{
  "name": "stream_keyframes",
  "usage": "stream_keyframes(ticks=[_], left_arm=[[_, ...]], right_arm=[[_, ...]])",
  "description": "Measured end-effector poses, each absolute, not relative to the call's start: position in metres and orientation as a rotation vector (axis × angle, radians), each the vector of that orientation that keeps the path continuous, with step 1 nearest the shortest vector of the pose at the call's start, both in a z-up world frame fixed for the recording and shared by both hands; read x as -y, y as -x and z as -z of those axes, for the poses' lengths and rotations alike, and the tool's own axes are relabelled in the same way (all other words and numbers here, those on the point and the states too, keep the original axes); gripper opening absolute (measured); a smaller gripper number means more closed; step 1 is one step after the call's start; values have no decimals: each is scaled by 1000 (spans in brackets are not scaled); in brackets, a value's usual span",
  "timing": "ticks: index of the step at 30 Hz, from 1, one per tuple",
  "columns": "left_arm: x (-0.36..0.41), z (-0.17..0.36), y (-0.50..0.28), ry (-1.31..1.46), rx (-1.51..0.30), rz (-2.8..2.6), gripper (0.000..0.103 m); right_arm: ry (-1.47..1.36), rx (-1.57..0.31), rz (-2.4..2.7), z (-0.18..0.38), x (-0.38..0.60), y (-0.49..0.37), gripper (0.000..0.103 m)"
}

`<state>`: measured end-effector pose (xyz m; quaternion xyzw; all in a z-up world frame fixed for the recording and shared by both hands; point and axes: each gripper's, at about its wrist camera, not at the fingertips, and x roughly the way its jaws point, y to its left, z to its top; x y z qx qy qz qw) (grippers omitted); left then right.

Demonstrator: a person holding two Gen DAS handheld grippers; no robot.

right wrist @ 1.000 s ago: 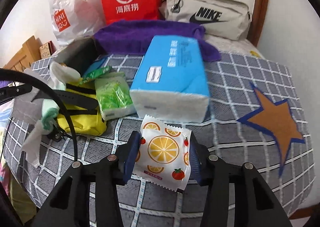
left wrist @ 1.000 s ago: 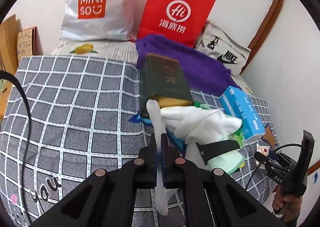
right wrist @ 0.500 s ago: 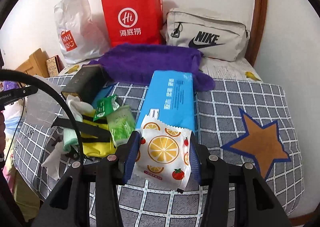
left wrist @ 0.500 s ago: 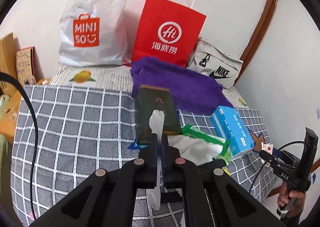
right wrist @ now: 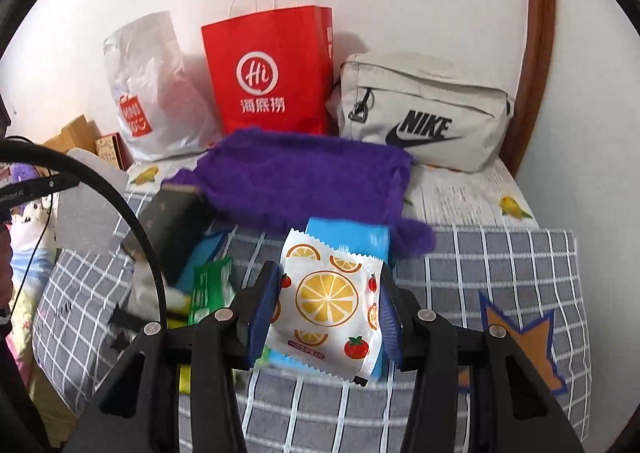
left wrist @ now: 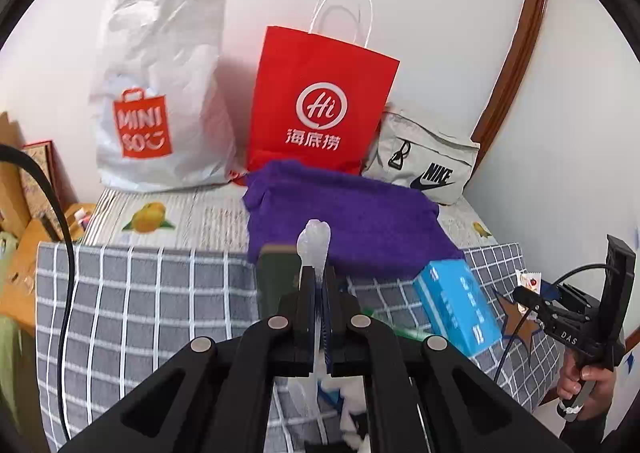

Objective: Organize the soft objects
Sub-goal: 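Carry pouch and sachet onto the purple towel and open both grippers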

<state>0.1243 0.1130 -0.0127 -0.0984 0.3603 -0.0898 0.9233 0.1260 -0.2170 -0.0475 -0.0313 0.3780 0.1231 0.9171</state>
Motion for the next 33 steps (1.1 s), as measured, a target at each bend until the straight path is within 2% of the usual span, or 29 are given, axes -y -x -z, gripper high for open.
stream_keyframes(ticks=[17, 33], left_arm=[[-94, -9, -220, 202, -726, 253, 4], [-56, 40, -333, 245, -846, 348, 4]], right_arm=[[4, -769, -248, 33, 219, -234, 47], [29, -883, -229, 83, 214, -336, 47]])
